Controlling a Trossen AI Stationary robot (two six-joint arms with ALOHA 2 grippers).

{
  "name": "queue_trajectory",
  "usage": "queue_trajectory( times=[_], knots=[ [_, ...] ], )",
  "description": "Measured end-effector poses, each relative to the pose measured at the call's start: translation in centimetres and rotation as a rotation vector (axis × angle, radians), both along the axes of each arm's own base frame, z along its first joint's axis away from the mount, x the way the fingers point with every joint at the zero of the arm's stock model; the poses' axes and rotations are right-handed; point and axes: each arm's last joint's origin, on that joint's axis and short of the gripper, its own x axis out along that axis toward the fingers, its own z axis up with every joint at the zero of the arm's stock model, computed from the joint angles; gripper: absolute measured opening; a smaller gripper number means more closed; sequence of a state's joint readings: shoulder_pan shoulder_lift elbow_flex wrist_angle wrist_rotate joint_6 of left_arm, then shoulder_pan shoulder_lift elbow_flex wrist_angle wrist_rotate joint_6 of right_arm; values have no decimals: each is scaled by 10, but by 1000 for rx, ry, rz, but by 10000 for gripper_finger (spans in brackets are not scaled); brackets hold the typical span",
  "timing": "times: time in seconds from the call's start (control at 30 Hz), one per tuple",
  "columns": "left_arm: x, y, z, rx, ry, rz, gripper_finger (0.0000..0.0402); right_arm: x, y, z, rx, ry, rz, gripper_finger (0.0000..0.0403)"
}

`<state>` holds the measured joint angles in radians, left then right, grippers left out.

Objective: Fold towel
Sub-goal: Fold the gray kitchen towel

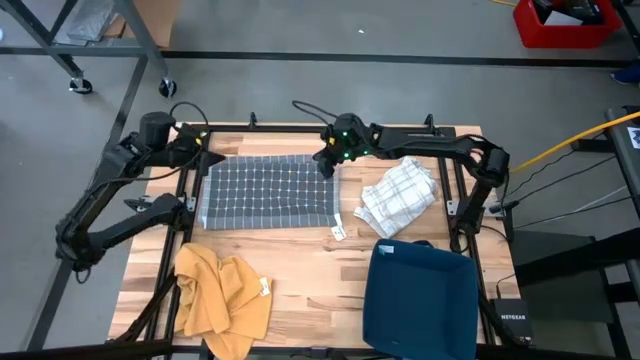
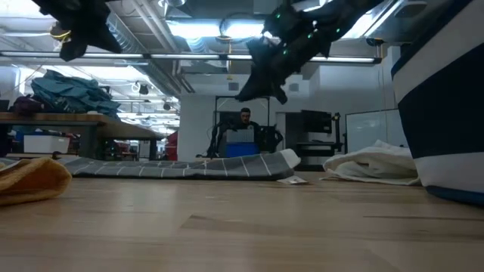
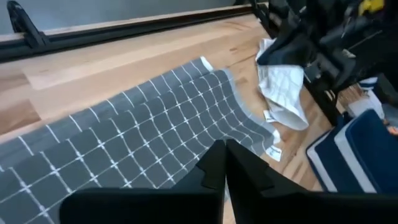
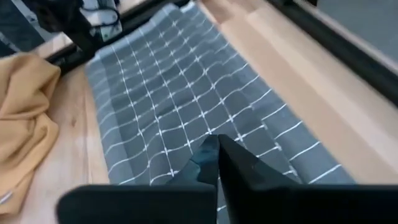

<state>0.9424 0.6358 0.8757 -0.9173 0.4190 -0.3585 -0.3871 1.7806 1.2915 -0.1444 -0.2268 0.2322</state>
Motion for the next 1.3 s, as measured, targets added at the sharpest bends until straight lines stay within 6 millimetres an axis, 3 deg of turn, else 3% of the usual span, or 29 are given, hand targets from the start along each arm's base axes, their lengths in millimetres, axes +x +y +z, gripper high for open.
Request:
queue_trajectory(
  times=[0.3, 0.67, 1.03, 1.3],
  knots=[
    [53, 11, -8, 16, 76, -67, 3, 16, -6, -45, 79, 74, -35, 15],
    [125, 8, -54, 47, 376, -63, 1, 15, -10, -49, -11, 113, -141, 12],
    [183, -25, -111, -27, 514, -107, 0, 9, -11, -57, -31, 223, -202, 4],
    [195, -59, -131, -68, 566, -128, 0, 0, -7, -65, 1, 349, -203, 3]
  ],
)
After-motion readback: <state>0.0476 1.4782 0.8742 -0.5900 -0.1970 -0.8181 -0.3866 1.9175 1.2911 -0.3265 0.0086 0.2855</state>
